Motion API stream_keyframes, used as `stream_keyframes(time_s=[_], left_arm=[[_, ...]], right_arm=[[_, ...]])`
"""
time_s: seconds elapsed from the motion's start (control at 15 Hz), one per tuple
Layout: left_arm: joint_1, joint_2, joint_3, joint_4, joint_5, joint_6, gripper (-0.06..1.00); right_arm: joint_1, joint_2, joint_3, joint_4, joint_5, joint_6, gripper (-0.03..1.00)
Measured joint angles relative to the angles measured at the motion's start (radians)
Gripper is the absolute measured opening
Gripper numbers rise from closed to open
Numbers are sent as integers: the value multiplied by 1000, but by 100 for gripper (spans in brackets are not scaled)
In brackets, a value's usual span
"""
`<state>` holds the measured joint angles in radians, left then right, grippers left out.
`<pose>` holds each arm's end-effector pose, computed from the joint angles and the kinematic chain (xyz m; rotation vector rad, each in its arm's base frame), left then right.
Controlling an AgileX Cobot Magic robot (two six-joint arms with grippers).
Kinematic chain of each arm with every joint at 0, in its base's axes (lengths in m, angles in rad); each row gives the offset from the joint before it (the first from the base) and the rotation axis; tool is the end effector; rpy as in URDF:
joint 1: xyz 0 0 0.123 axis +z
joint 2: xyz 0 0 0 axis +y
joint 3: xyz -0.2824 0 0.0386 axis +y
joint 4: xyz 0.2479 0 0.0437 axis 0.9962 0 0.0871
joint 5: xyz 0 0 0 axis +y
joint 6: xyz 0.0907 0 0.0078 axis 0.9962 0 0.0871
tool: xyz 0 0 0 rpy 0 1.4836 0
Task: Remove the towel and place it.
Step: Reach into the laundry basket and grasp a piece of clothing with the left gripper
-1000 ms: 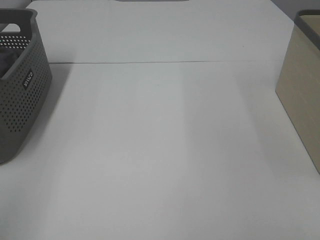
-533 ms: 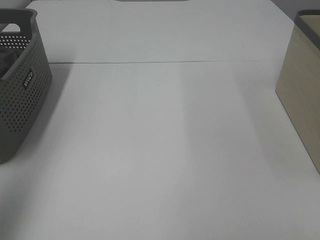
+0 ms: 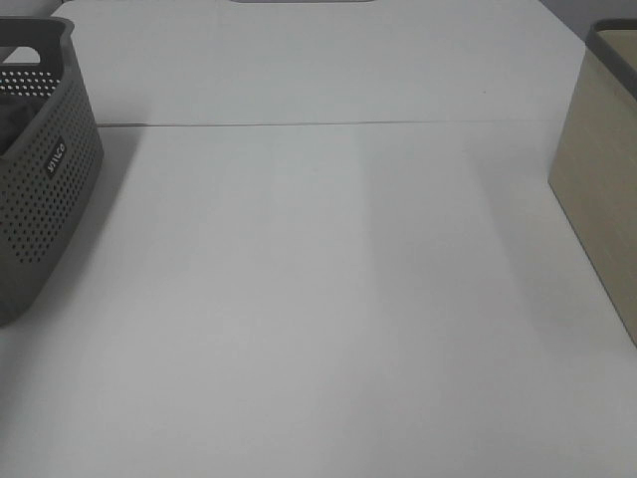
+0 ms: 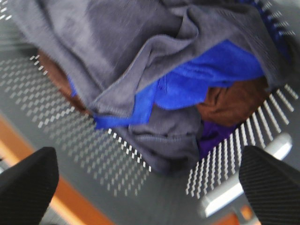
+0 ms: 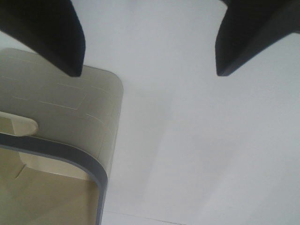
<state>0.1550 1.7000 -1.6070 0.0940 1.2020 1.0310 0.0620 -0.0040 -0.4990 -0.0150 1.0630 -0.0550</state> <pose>0.3522 0.0631 0.3338 1.2382 2.5836 0.4055 -0.0054 -0.0015 0.2767 -0.1187 2.0401 -0.0136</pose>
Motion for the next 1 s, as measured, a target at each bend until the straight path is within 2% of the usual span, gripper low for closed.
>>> stream_keyframes(time_s=[0.07,0.2,0.47,1.0], left_arm=[[24,78,-46,-37,-1,39,99],[51,176,-101,-55,-2,59,99],[119,337,-155,-59,-3,103,99],[126,446,-165,-39,-102,131,99]], right_arm=[[0,0,0,0,0,0,75],[0,0,0,0,0,0,75],[0,0,0,0,0,0,75],[0,0,0,0,0,0,75]])
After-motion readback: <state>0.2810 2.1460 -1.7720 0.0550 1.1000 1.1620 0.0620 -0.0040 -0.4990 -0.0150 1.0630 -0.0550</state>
